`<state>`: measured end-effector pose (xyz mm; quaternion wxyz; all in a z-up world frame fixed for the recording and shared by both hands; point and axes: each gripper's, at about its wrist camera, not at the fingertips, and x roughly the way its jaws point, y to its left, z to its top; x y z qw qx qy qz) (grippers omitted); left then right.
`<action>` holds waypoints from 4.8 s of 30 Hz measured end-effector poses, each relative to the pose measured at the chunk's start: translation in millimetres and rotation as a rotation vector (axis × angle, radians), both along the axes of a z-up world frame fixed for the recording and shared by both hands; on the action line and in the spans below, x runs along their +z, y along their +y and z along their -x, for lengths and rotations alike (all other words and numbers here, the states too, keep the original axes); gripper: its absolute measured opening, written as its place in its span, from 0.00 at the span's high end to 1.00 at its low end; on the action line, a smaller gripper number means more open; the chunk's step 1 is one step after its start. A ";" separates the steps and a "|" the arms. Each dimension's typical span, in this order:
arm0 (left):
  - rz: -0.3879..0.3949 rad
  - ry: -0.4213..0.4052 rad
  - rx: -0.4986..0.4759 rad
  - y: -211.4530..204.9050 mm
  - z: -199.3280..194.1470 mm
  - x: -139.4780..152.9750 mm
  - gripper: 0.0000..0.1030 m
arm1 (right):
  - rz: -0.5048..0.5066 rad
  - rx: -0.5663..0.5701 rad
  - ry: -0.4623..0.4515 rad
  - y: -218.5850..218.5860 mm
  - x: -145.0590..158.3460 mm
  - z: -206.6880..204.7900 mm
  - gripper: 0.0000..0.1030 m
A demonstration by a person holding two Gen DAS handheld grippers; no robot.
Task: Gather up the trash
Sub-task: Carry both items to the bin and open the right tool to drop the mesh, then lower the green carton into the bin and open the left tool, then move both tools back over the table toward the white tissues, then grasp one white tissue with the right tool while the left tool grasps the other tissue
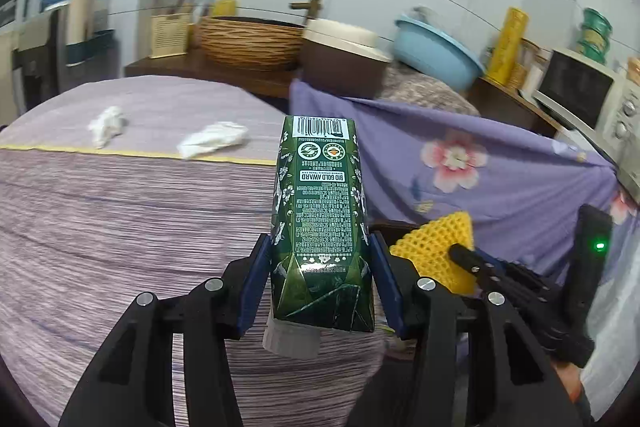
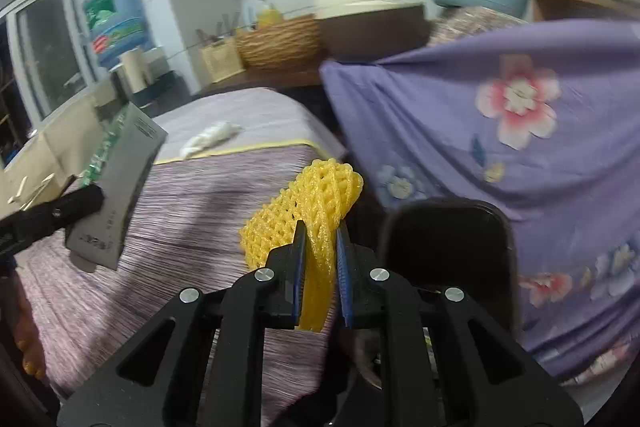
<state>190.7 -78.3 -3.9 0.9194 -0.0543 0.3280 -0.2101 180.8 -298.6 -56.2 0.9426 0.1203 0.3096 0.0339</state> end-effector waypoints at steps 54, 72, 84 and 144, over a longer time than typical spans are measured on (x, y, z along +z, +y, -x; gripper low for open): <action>-0.237 0.216 -0.338 -198.4 -8.4 -139.5 0.52 | 0.004 -0.430 0.185 -153.0 -95.4 44.3 0.28; -0.291 0.243 -0.369 -215.7 -15.9 -171.0 0.44 | 0.018 -0.478 0.178 -158.6 -76.5 57.0 0.28; -0.249 0.115 -0.346 -194.1 7.3 -122.2 0.22 | 0.025 -0.476 0.149 -151.4 -61.9 60.1 0.28; -0.368 0.037 0.250 204.1 -108.1 -10.5 0.05 | 0.107 0.380 0.190 198.9 14.4 -207.5 0.10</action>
